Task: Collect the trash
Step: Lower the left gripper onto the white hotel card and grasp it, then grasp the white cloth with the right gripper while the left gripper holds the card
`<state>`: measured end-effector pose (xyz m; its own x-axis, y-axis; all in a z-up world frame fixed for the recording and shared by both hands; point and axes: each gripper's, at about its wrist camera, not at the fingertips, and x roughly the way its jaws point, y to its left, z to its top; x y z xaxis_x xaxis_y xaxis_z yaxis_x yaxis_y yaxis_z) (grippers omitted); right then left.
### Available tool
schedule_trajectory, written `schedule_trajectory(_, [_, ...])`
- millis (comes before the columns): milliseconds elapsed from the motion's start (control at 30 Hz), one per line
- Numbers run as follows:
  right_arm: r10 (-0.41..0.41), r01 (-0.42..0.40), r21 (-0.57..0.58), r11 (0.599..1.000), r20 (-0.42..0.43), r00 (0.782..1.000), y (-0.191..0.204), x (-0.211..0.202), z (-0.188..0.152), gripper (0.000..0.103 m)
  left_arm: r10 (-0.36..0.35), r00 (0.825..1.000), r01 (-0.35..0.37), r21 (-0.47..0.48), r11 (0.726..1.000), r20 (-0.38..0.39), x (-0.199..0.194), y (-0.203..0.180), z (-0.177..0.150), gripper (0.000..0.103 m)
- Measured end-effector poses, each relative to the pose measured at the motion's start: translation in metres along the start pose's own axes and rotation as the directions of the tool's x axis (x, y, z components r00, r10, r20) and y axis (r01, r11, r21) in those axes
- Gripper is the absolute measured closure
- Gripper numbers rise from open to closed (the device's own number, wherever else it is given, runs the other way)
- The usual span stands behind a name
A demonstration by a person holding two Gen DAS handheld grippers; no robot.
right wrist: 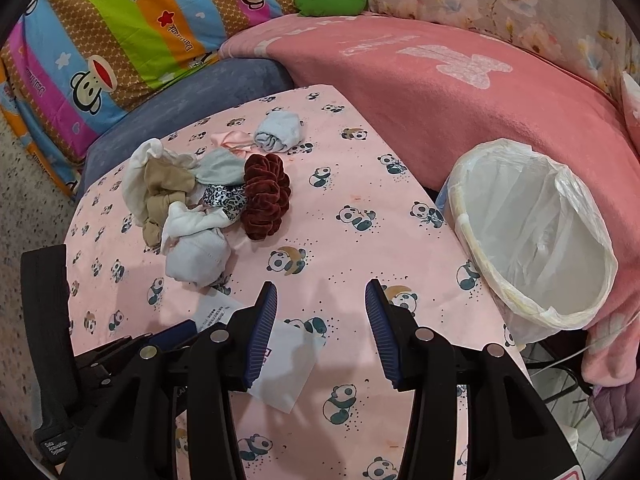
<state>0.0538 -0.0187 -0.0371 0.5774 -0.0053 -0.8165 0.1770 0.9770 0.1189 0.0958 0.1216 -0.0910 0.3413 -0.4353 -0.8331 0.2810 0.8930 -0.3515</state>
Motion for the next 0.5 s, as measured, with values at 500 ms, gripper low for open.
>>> schedule_trajectory(500, [0.073,-0.073,-0.074,0.995,-0.005,0.997,0.043,0.011,0.010,0.056,0.020,0.993,-0.015,-0.044,0.999,0.120,-0.072,0.030,0.009,0.094])
